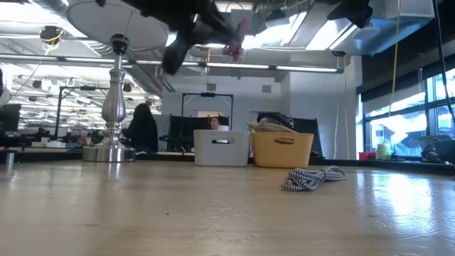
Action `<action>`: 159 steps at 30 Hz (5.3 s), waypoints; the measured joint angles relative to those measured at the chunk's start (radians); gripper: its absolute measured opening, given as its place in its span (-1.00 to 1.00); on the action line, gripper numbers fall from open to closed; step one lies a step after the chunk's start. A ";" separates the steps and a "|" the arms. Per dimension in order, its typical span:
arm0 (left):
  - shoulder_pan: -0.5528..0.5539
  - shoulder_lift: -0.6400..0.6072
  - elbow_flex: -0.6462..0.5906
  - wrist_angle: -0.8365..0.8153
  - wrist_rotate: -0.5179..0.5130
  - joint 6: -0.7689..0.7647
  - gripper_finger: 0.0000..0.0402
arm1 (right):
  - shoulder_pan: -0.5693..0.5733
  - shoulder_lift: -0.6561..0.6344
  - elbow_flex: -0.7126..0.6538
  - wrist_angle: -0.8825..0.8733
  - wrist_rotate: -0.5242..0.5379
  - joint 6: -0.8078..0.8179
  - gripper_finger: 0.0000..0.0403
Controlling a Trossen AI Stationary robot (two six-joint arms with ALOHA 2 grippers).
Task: Pick & Place USB Port
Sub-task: Put the pink USB cable into the gray bin, then put the light blue USB cable into the gray bin
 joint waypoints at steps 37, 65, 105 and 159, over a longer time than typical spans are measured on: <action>0.496 0.199 0.000 0.062 0.190 0.213 -0.94 | 0.000 0.030 0.000 0.079 -0.039 0.035 -0.10; 0.590 0.227 0.163 -0.194 0.033 0.260 -0.94 | 0.000 0.036 0.000 0.078 -0.038 0.014 -0.10; 0.621 0.369 0.165 -0.185 0.127 0.135 -0.94 | 0.001 0.036 0.000 0.075 -0.041 0.036 -0.10; 0.077 0.044 0.416 -0.323 0.418 0.465 -0.42 | 0.234 -0.048 -0.058 -0.460 -0.215 0.477 -0.10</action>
